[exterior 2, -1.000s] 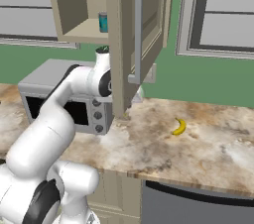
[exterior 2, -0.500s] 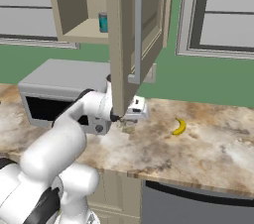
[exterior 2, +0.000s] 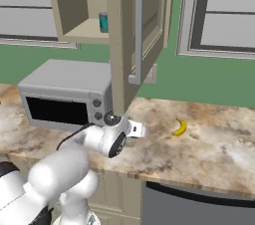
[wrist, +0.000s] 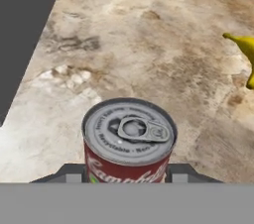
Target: Restock the canned food cabinet by taking the new fresh canned food from the counter and placing it in the cabinet. Then, take the old canned food from the cabinet and place it on the counter.
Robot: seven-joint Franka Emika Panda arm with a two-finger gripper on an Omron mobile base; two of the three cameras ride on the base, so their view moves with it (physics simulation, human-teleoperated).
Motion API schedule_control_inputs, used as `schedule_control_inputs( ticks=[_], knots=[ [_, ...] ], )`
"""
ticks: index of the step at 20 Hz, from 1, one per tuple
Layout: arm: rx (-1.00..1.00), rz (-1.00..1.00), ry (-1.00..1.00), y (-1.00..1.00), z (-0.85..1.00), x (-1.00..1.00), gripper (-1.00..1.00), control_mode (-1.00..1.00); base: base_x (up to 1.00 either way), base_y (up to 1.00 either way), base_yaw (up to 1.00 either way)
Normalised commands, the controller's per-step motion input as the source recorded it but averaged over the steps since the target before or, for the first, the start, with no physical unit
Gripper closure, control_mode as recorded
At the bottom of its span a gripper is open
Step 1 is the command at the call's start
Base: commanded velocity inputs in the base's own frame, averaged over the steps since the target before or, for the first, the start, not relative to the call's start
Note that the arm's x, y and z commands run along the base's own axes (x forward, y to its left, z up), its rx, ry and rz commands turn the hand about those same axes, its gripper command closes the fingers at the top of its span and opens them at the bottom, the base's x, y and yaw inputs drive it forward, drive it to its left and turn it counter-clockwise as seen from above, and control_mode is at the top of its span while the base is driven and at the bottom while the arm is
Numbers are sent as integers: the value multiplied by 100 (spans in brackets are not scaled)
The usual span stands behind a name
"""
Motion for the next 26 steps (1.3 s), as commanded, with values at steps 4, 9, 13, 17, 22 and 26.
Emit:
schedule_control_inputs(
  ticks=[4, 9, 13, 17, 22, 26],
  knots=[
    [0, 0, -13, -2, -52, 21, 100, -100, 0, 0, 0],
    [0, 0, -3, -2, -22, 5, -100, -100, 0, 0, 0],
    [1, 0, 0, 4, 54, -9, -100, -100, 0, 0, 0],
    [0, 0, 0, 5, 98, -22, -100, -100, 0, 0, 0],
    [0, 0, 0, 18, 100, -73, -100, -100, 0, 0, 0],
    [0, 0, 0, 32, 100, -100, -100, -100, 0, 0, 0]
  ],
)
